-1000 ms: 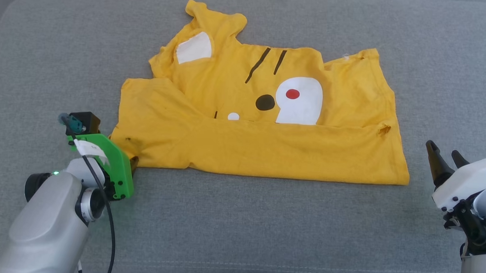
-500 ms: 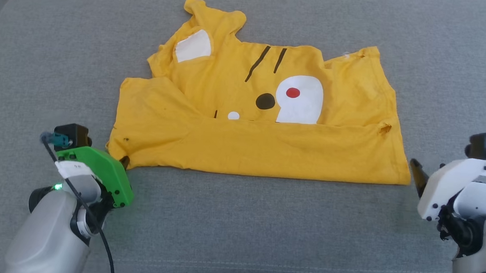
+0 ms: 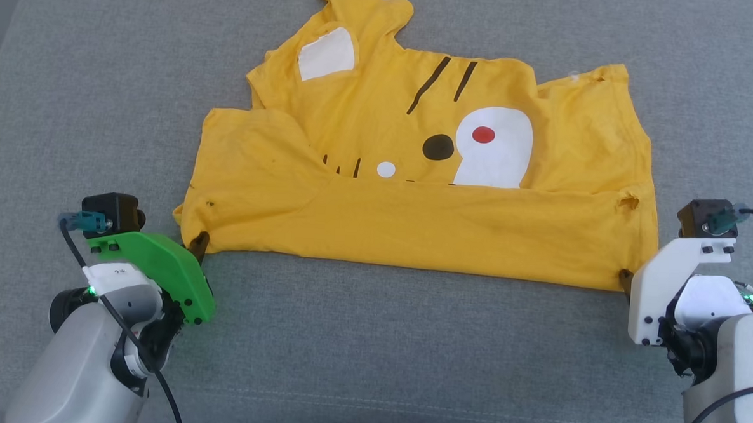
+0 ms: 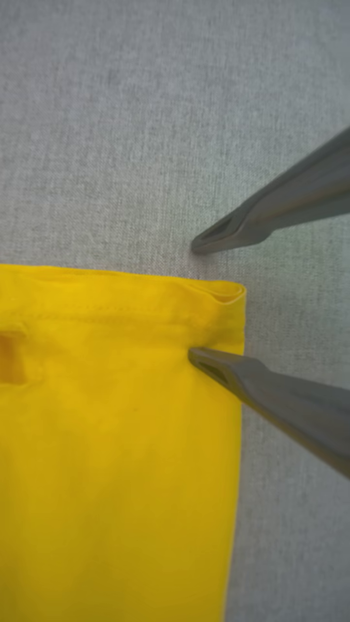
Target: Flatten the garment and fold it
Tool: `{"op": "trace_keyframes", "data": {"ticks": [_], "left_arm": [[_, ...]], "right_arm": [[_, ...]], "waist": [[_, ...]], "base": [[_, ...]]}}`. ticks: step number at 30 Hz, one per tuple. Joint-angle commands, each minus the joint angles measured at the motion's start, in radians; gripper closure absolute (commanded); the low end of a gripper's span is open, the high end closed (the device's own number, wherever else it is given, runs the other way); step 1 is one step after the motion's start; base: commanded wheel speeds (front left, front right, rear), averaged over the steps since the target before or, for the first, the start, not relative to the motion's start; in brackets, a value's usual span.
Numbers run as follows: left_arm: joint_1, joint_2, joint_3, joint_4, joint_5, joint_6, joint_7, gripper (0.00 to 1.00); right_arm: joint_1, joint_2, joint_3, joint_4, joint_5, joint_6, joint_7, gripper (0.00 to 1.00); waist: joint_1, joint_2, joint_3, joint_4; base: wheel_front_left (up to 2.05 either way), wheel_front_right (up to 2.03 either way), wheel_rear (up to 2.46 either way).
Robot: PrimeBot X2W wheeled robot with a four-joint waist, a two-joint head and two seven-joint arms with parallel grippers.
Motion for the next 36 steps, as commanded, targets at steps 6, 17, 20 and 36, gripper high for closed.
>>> {"op": "trace_keyframes", "data": {"ticks": [6,17,20,36], "left_arm": [[0.024,0.006,0.003,0.002,-0.022,0.005,0.002,1.00],[0.067,0.001,0.063,-0.074,-0.066,0.040,-0.034,1.00],[0.126,0.007,0.068,-0.124,-0.067,0.077,-0.026,1.00],[0.191,-0.017,0.025,-0.020,-0.090,0.103,0.031,0.00]], "right_arm": [[-0.022,0.000,0.020,0.069,0.007,-0.001,0.014,0.44],[-0.040,-0.001,-0.016,-0.063,0.096,-0.001,-0.013,1.00],[0.010,-0.008,-0.026,-0.106,0.106,-0.001,0.009,1.00],[0.122,0.000,-0.074,0.032,0.154,-0.001,-0.025,0.00]], "waist": [[0.0000,0.0000,0.014,0.005],[0.0000,0.0000,-0.107,-0.009],[0.0000,0.0000,-0.127,-0.008],[0.0000,0.0000,-0.146,-0.018]], "base": [[0.00,0.00,0.00],[0.00,0.00,0.00],[0.00,0.00,0.00],[0.00,0.00,0.00]]}}
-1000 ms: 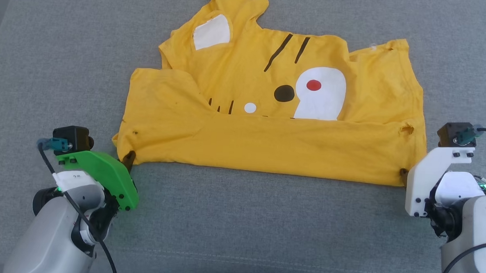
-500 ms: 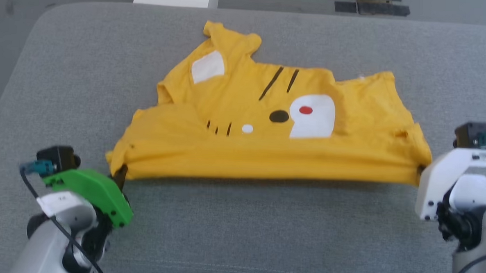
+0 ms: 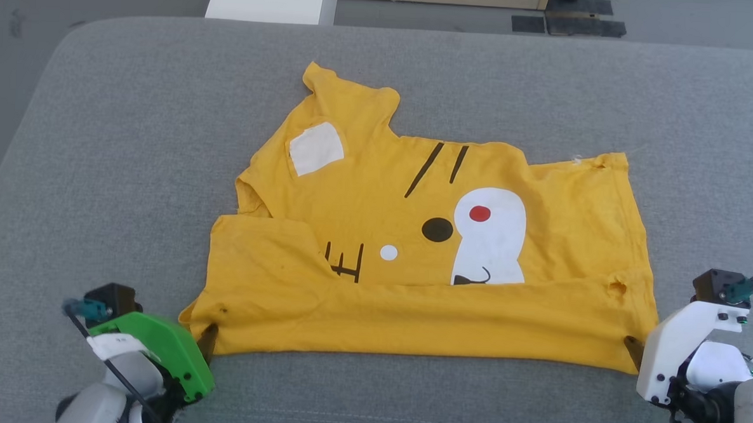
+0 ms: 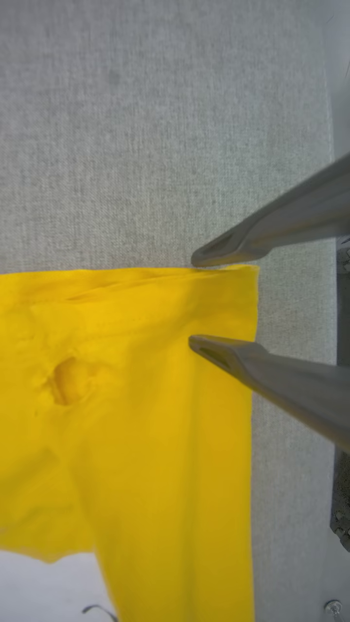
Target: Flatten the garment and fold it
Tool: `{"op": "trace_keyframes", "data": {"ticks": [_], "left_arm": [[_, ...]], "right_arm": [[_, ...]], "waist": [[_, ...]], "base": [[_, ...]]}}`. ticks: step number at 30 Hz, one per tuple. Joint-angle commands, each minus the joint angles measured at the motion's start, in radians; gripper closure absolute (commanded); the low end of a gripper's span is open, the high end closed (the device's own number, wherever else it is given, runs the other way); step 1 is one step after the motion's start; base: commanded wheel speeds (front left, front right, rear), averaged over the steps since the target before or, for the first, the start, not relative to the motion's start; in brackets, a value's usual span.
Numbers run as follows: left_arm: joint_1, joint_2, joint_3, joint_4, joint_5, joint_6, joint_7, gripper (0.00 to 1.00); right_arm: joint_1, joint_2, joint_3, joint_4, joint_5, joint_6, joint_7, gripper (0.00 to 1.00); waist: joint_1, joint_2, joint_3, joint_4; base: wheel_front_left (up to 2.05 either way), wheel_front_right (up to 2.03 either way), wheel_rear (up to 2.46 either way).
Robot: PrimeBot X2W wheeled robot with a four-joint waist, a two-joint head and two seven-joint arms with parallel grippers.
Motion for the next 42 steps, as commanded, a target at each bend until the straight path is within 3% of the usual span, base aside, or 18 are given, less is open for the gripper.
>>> {"op": "trace_keyframes", "data": {"ticks": [1,9,16,20,25,33,42], "left_arm": [[-0.026,0.018,0.007,-0.004,0.007,-0.005,0.001,0.00],[-0.123,0.087,0.032,-0.130,0.042,-0.008,0.004,0.00],[-0.279,0.071,0.019,-0.122,0.128,-0.118,-0.185,0.00],[-0.402,0.030,-0.014,-0.004,0.183,-0.199,-0.320,0.00],[-0.557,-0.005,-0.033,0.127,0.203,-0.262,-0.379,0.00],[-0.876,0.004,-0.070,0.348,0.227,-0.328,-0.272,0.00],[-1.135,0.048,-0.121,0.500,0.254,-0.332,-0.009,0.00]], "right_arm": [[-0.017,-0.002,-0.007,0.000,0.016,-0.001,-0.015,0.00],[-0.072,-0.002,-0.056,-0.116,0.052,-0.001,-0.051,0.00],[-0.170,-0.002,-0.081,-0.190,0.055,-0.001,-0.155,0.00],[-0.239,-0.002,-0.062,-0.189,0.046,-0.001,-0.189,0.00],[-0.320,-0.003,-0.036,-0.186,0.034,-0.001,-0.199,0.00],[-0.445,-0.002,0.062,-0.195,0.079,-0.001,-0.217,0.00],[-0.467,-0.002,0.179,-0.217,0.153,-0.001,-0.271,0.00]], "waist": [[0.0000,-0.0001,-0.015,-0.003],[0.0000,-0.0001,-0.055,-0.017],[0.0000,-0.0001,-0.028,-0.036],[0.0000,-0.0001,0.032,-0.050],[0.0000,-0.0001,0.124,-0.071],[0.0000,-0.0001,0.309,-0.134],[0.0000,-0.0001,0.454,-0.220]], "base": [[0.00,0.00,0.00],[0.00,0.00,0.00],[0.00,0.00,0.00],[0.00,0.00,0.00],[0.00,0.00,0.00],[0.00,0.00,0.00],[0.00,0.00,0.00]]}}
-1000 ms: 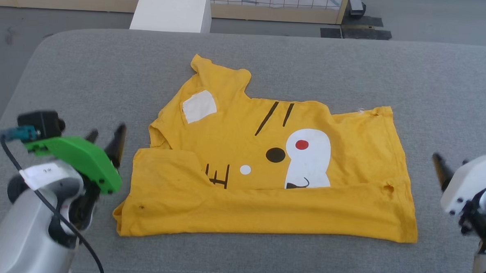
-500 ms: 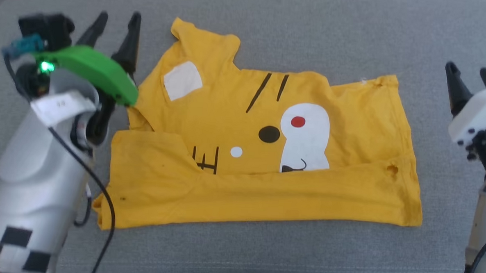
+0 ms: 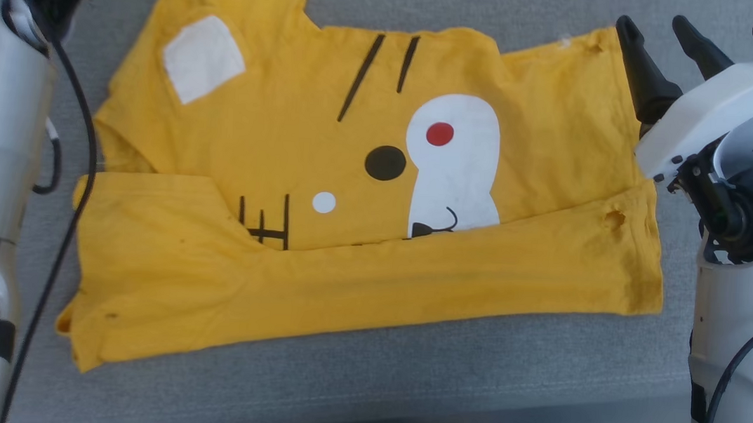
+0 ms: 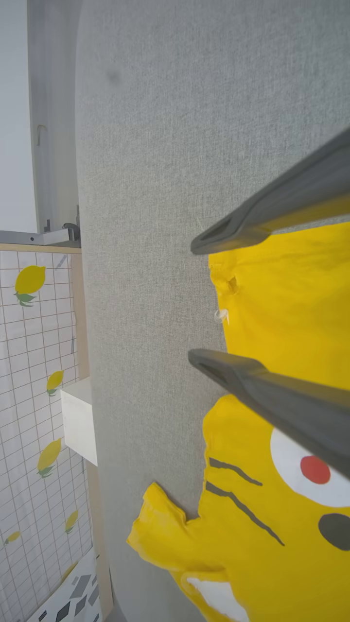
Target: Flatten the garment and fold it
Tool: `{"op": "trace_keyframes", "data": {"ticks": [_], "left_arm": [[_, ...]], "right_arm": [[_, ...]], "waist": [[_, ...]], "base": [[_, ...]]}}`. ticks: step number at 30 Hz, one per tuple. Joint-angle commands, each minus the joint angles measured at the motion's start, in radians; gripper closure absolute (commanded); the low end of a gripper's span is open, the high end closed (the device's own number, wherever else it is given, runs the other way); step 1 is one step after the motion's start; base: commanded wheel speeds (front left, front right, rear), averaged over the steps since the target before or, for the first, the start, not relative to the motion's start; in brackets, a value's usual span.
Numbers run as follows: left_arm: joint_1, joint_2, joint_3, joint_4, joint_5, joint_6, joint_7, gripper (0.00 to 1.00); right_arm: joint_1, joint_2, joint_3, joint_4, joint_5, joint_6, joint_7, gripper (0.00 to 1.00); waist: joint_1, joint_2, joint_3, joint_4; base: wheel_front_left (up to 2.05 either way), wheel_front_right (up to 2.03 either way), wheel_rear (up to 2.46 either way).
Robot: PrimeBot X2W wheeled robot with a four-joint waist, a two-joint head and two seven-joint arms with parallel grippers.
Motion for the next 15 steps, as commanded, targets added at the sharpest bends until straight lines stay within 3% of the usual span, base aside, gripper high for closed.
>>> {"op": "trace_keyframes", "data": {"ticks": [1,9,15], "left_arm": [[-0.040,0.014,-0.012,0.012,0.014,0.006,0.045,0.00],[-0.144,0.063,-0.076,0.023,0.048,0.025,0.310,0.00],[-0.093,0.069,-0.127,0.015,0.054,0.036,0.445,0.00]], "right_arm": [[-0.009,-0.001,0.009,-0.013,0.013,-0.001,-0.010,0.00],[0.038,-0.001,0.043,-0.067,0.051,-0.001,-0.045,0.00],[0.049,-0.001,0.033,-0.081,0.045,-0.001,-0.058,0.00]], "waist": [[-0.0003,0.0000,0.116,-0.090],[-0.0003,0.0000,0.196,-0.113],[-0.0003,0.0000,0.219,-0.110]], "base": [[0.00,0.00,0.00],[0.00,0.00,0.00],[0.00,0.00,0.00]]}}
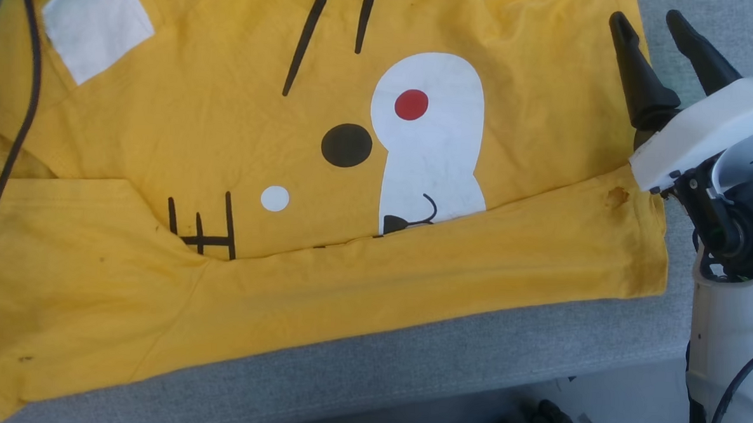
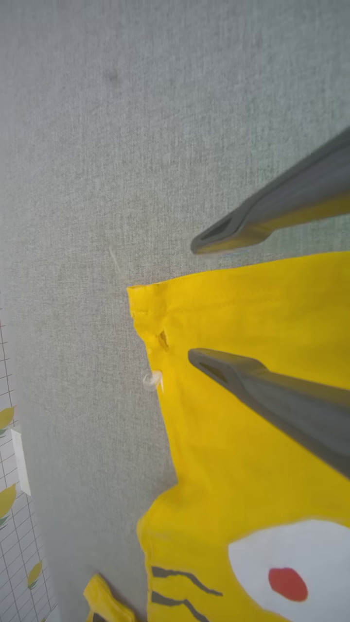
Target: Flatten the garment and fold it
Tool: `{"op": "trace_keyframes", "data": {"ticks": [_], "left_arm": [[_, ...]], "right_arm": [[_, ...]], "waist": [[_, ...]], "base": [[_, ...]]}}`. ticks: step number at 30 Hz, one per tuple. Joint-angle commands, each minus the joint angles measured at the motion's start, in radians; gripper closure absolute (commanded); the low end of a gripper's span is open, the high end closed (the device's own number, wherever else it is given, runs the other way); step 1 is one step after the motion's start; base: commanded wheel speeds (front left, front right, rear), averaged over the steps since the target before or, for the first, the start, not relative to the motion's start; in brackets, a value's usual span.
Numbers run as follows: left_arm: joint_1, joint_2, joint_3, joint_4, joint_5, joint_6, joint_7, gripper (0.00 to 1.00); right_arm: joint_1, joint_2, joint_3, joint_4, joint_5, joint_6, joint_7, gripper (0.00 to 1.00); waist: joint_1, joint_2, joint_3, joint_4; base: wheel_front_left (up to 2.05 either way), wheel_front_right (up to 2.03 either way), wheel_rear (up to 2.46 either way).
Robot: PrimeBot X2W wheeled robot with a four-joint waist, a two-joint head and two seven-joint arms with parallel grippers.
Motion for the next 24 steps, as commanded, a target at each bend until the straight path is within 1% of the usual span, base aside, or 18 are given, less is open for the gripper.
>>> {"op": "trace_keyframes", "data": {"ticks": [1,3,4,6,10,15,19,24], "left_arm": [[0.058,-0.009,-0.022,0.026,-0.010,0.009,0.052,0.00],[0.078,-0.005,-0.028,0.013,-0.015,0.018,0.081,0.76],[0.085,-0.003,-0.022,-0.001,-0.022,0.021,0.080,1.00],[0.095,0.002,-0.012,-0.019,-0.033,0.026,0.072,1.00],[0.105,-0.012,0.034,-0.068,-0.079,0.034,0.021,1.00],[0.107,-0.036,0.076,-0.117,-0.129,0.020,-0.039,1.00],[0.104,-0.048,0.098,-0.153,-0.156,0.003,-0.077,1.00],[0.116,-0.054,0.101,-0.196,-0.172,-0.010,-0.092,1.00]], "right_arm": [[0.007,0.000,-0.004,-0.009,-0.003,-0.001,-0.009,0.00],[0.007,0.000,-0.007,-0.012,-0.006,-0.001,-0.010,0.00],[0.005,0.000,-0.008,-0.013,-0.008,-0.001,-0.009,0.00],[0.001,0.000,-0.010,-0.014,-0.013,-0.001,-0.008,0.00],[-0.011,0.000,-0.019,-0.013,-0.034,-0.001,0.001,0.00],[-0.053,0.000,-0.042,-0.025,-0.096,-0.001,0.045,0.00],[-0.119,0.000,-0.043,-0.017,-0.189,-0.001,0.154,0.00],[-0.215,-0.013,-0.053,0.054,-0.310,-0.001,0.370,0.00]], "waist": [[-0.0001,-0.0001,0.022,-0.012],[-0.0001,-0.0001,0.025,-0.010],[-0.0001,-0.0001,0.025,-0.008],[-0.0001,-0.0001,0.024,-0.004],[-0.0001,-0.0001,0.004,0.018],[-0.0001,-0.0001,-0.030,0.060],[-0.0001,-0.0001,-0.047,0.091],[-0.0001,-0.0001,-0.047,0.122]], "base": [[0.00,0.00,0.00],[0.00,0.00,0.00],[0.00,0.00,0.00],[0.00,0.00,0.00],[0.00,0.00,0.00],[0.00,0.00,0.00],[0.00,0.00,0.00],[0.00,0.00,0.00]]}}
